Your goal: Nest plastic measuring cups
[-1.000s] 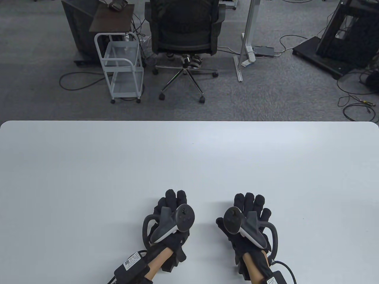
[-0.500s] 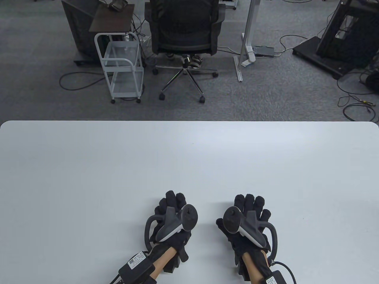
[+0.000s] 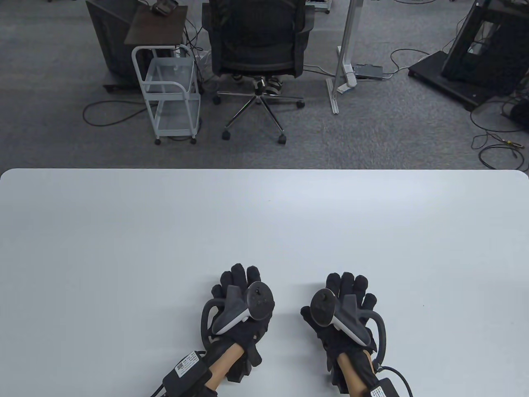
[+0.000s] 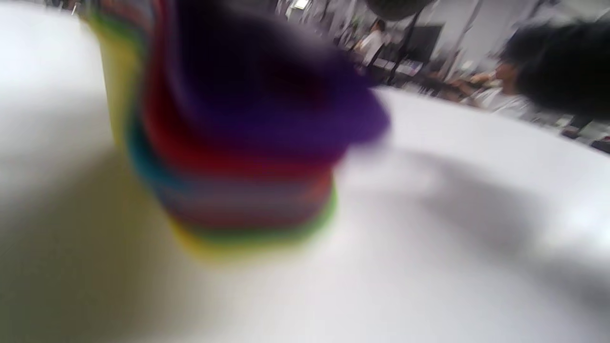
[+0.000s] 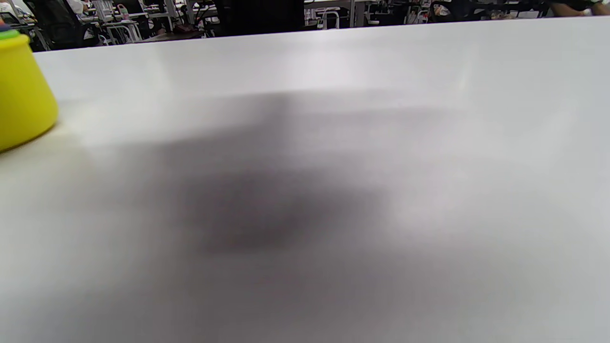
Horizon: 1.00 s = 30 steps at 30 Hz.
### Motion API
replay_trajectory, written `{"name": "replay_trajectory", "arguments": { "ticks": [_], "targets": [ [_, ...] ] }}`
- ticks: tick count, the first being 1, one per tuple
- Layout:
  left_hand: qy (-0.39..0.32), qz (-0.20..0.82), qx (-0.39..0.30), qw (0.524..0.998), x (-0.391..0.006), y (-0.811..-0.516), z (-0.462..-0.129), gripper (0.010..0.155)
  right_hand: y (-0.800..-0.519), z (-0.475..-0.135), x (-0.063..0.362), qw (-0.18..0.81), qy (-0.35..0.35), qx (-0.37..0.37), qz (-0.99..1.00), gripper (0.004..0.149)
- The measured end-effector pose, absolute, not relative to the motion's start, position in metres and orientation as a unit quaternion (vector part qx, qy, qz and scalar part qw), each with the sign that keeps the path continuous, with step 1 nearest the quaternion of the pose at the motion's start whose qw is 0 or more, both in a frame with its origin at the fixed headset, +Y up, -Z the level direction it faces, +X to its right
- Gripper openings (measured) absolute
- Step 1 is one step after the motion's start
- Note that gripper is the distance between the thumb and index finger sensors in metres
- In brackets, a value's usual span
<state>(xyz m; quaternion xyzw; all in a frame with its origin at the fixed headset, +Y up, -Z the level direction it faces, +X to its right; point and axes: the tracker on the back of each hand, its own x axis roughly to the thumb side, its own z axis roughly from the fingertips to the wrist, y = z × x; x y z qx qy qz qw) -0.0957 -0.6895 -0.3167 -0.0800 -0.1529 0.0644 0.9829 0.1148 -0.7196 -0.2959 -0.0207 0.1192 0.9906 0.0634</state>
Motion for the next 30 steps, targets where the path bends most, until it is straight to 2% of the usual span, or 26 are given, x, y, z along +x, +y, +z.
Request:
{"name": "replay_trajectory", "arguments": {
  "ticks": [3, 6, 10, 14, 16, 21, 30],
  "targets": [
    [-0.172, 0.046, -0.01, 0.984, -0.123, -0.658, -0.31, 0.091, -0.718, -0.294, 0.112, 0.062, 0.113, -0.013, 0.992, 0.098],
    [-0.177, 0.028, 0.005, 0.984, -0.16, -0.649, -0.306, 0.092, -0.716, -0.293, 0.109, 0.058, 0.1, -0.004, 0.993, 0.097],
    [-0.158, 0.023, -0.013, 0.987, -0.204, -0.669, -0.308, 0.092, -0.714, -0.292, 0.106, 0.054, 0.085, 0.009, 0.995, 0.097],
    [-0.136, 0.015, -0.051, 0.989, -0.237, -0.702, -0.316, 0.091, -0.715, -0.293, 0.102, 0.041, 0.073, 0.021, 0.996, 0.096],
    [-0.113, 0.005, -0.084, 0.99, -0.246, -0.709, -0.317, 0.091, -0.715, -0.292, 0.1, 0.034, 0.069, 0.025, 0.997, 0.096],
    [-0.096, 0.021, -0.074, 0.992, -0.258, -0.71, -0.317, 0.09, -0.715, -0.291, 0.097, 0.031, 0.063, 0.035, 0.997, 0.095],
    [-0.11, 0.011, -0.066, 0.992, -0.249, -0.708, -0.314, 0.09, -0.721, -0.293, 0.096, 0.033, 0.077, 0.04, 0.996, 0.096]
  ]
}}
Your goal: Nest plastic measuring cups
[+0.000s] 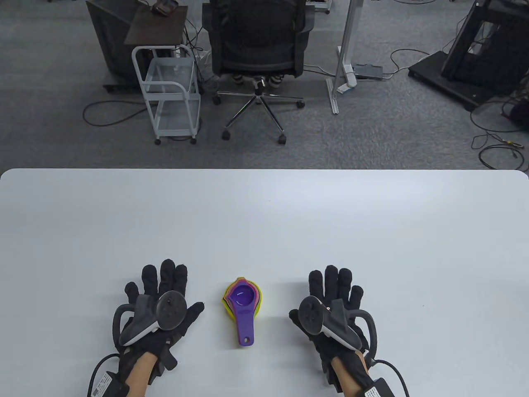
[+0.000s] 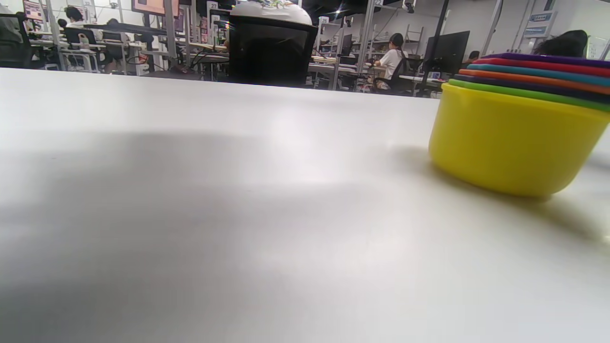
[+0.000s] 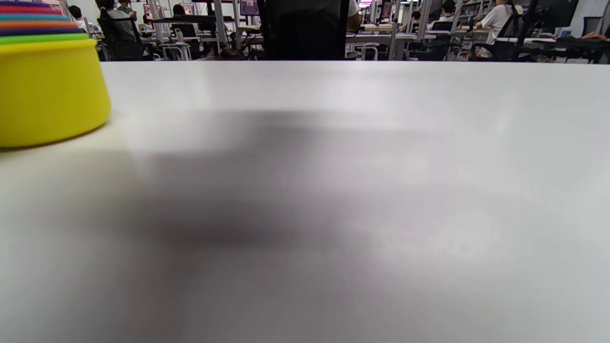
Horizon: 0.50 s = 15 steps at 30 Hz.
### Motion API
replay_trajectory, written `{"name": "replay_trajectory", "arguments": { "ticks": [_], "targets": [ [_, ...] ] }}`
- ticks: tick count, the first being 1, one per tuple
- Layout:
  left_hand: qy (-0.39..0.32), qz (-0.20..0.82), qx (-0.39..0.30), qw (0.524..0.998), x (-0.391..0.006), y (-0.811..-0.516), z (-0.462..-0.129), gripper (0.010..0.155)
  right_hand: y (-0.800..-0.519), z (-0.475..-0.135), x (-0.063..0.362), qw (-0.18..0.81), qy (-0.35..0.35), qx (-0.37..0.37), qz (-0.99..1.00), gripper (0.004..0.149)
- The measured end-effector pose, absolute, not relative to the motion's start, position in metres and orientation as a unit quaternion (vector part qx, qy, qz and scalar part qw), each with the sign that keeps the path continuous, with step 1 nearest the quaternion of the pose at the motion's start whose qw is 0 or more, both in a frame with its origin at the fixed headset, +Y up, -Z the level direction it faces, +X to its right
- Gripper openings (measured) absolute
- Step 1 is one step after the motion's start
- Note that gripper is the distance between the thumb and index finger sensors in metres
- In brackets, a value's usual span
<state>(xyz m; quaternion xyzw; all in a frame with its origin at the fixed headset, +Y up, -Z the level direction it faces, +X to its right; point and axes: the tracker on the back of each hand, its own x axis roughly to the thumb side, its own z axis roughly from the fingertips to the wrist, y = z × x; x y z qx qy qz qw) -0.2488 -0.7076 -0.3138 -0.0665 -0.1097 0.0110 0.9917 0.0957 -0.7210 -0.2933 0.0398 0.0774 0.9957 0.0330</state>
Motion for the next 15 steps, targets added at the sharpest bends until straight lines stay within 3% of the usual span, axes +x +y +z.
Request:
{"name": "replay_trajectory", "arguments": {
  "ticks": [15],
  "targets": [
    [-0.099, 0.006, -0.076, 0.992, -0.2497, -0.7112, -0.3165, 0.089, -0.7205, -0.2918, 0.0995, 0.046, 0.082, 0.03, 0.995, 0.097]
  ]
}}
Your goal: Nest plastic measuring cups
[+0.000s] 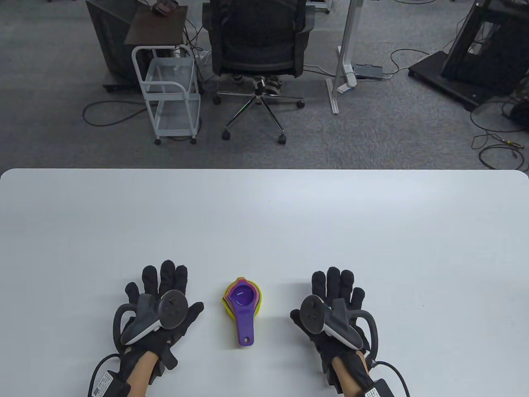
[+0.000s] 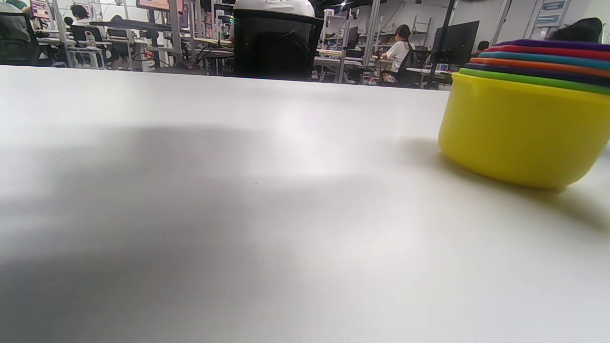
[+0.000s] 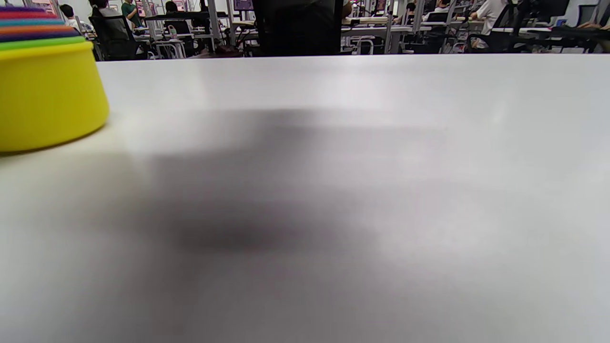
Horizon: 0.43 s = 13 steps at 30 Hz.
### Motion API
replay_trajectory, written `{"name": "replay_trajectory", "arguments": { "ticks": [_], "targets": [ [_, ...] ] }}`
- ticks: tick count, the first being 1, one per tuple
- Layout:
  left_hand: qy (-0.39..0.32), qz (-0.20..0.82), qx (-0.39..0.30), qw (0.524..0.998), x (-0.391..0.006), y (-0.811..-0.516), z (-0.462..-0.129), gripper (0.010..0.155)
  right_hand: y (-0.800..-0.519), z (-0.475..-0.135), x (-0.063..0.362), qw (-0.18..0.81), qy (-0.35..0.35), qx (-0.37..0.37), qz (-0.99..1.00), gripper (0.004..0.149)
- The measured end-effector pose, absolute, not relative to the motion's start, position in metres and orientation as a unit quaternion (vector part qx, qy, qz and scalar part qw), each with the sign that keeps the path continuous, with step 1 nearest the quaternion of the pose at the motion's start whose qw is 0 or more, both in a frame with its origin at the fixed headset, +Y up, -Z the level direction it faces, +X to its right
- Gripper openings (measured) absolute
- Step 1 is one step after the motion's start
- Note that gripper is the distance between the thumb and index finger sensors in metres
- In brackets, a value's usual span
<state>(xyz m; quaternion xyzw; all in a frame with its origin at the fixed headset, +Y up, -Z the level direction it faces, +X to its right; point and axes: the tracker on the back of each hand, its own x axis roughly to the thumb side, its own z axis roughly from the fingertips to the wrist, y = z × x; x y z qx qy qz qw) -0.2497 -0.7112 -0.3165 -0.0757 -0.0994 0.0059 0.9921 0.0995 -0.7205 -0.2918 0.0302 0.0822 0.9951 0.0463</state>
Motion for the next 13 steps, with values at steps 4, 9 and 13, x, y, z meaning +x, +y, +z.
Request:
{"name": "replay_trajectory", "arguments": {
  "ticks": [4, 9, 13],
  "targets": [
    [-0.103, 0.006, -0.075, 0.992, -0.2477, -0.7115, -0.3155, 0.088, -0.7214, -0.2898, 0.1025, 0.06, 0.088, 0.025, 0.994, 0.097],
    [-0.103, 0.006, -0.076, 0.992, -0.2471, -0.712, -0.3158, 0.088, -0.723, -0.292, 0.1039, 0.062, 0.096, 0.021, 0.993, 0.097],
    [-0.099, 0.006, -0.085, 0.991, -0.2481, -0.7142, -0.3169, 0.088, -0.7231, -0.2918, 0.1038, 0.063, 0.102, 0.021, 0.993, 0.097]
  ]
}}
